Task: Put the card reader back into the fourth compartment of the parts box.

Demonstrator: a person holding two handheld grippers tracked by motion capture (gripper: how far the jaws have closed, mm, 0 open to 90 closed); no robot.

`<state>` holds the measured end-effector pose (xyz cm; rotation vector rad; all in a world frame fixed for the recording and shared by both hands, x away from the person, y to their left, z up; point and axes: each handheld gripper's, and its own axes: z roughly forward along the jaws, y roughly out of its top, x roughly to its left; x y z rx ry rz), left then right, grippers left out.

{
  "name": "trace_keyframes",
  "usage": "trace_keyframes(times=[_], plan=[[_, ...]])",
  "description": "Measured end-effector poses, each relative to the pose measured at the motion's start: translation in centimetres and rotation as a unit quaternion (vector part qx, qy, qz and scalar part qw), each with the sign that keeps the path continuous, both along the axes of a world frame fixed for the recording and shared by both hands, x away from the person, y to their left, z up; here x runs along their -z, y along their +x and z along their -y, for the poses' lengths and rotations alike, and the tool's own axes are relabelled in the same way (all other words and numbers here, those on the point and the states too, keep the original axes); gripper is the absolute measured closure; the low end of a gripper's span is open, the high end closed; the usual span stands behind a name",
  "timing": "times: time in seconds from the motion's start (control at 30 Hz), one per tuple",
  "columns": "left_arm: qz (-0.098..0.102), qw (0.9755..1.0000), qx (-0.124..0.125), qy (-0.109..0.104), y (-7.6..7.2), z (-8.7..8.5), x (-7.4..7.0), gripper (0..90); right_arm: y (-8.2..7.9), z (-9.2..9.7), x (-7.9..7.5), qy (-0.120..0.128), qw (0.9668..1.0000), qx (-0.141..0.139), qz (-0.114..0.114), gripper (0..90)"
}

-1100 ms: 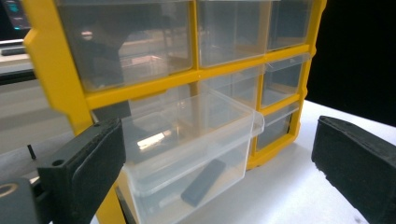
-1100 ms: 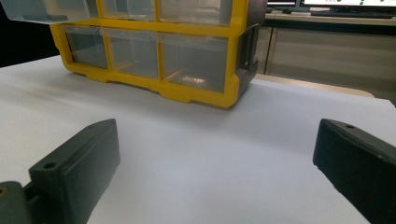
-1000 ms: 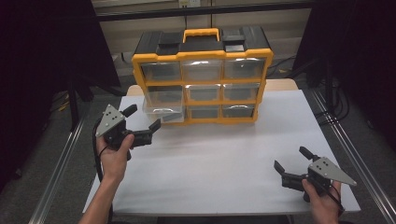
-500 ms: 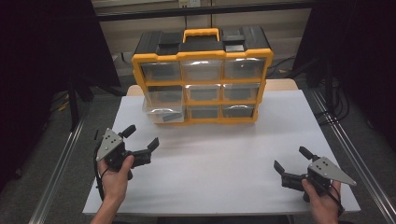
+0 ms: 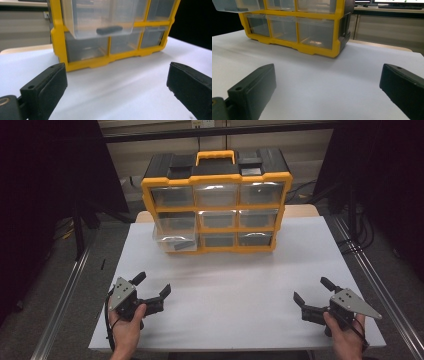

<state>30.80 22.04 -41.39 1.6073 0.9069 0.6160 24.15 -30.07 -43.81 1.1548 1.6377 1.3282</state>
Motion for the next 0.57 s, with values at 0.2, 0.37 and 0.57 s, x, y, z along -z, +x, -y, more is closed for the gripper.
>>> trace_keyframes(times=[0.2, 0.37, 0.57], plan=[[-0.013, 0.9998, -0.012, -0.007, -0.39, -0.42, 0.78, 3.1, -0.01, -0.01, -0.01, 0.000, 1.0000, 0.000, 0.001, 0.6], [-0.018, 0.9998, -0.007, -0.005, -0.46, -0.10, 1.07, 3.0, 0.02, -0.01, 0.01, 0.002, 1.0000, -0.001, 0.001, 0.6], [-0.019, 0.9998, -0.006, 0.001, -0.32, -0.17, 1.07, 3.0, 0.17, 0.00, 0.06, 0.000, 1.0000, -0.001, -0.001, 0.7]])
